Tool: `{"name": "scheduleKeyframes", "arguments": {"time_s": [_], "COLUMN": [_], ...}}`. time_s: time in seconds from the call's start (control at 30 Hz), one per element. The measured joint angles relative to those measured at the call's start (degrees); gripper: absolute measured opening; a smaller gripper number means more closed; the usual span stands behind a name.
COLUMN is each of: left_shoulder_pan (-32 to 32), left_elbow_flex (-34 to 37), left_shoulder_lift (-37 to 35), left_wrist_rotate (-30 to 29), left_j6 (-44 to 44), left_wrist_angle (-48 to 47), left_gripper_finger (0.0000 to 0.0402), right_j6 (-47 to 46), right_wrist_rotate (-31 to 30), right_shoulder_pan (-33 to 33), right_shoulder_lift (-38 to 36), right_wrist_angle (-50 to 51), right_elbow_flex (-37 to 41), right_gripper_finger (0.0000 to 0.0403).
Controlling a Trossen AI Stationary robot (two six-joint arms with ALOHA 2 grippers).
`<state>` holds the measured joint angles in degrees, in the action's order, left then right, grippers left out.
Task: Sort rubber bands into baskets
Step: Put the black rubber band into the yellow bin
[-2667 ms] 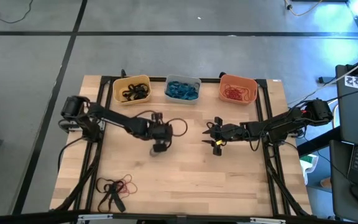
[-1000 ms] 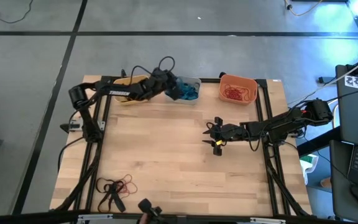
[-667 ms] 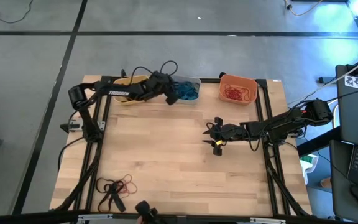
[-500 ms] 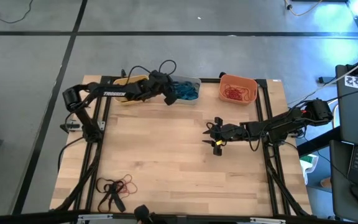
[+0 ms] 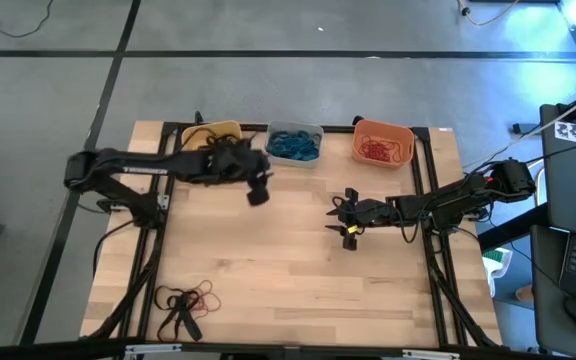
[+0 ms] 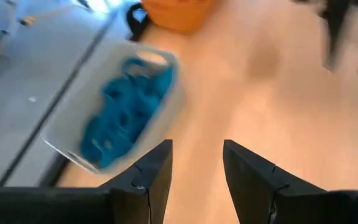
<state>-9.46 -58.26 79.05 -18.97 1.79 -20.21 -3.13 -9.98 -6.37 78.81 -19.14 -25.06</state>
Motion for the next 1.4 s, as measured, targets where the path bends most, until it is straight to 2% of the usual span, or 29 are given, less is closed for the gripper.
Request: {"name": "scheduleKeyframes", "arguments": {"time_s": [0.33, 0.47, 0.63, 0.8, 1.13, 1.4], "left_shoulder_pan": [16.53, 21.78, 28.31, 34.13, 43.91, 49.77], "left_elbow_flex": [0.0, 0.0, 0.0, 0.0, 0.0, 0.0], "left_shoulder_lift": [-3.04, -2.91, -2.87, -2.86, 0.44, 6.4], "left_wrist_rotate": [0.23, 3.96, 5.94, 10.16, 11.05, 21.2], "left_j6": [-14.49, -22.26, -32.63, -41.36, -61.35, -78.66], "left_wrist_angle": [-18.37, -23.16, -27.68, -29.55, -29.74, -29.74], "left_gripper_finger": [0.014, 0.014, 0.014, 0.014, 0.014, 0.014], "right_j6": [-0.01, 0.01, 0.32, 0.56, 5.61, 9.84], "right_wrist_rotate": [-0.34, -1.53, -1.55, -2.77, -3.39, -3.39], "right_shoulder_pan": [0.0, 0.02, 0.0, 0.02, 0.02, 0.02], "right_shoulder_lift": [0.0, 0.0, 0.0, 0.0, 0.0, 0.0], "right_wrist_angle": [-1.11, -1.44, -1.77, -2.01, -8.74, -12.13], "right_elbow_flex": [0.0, 0.0, 0.0, 0.0, 0.0, -0.02], "right_gripper_finger": [0.0183, 0.0183, 0.0183, 0.0183, 0.0183, 0.0183]}}
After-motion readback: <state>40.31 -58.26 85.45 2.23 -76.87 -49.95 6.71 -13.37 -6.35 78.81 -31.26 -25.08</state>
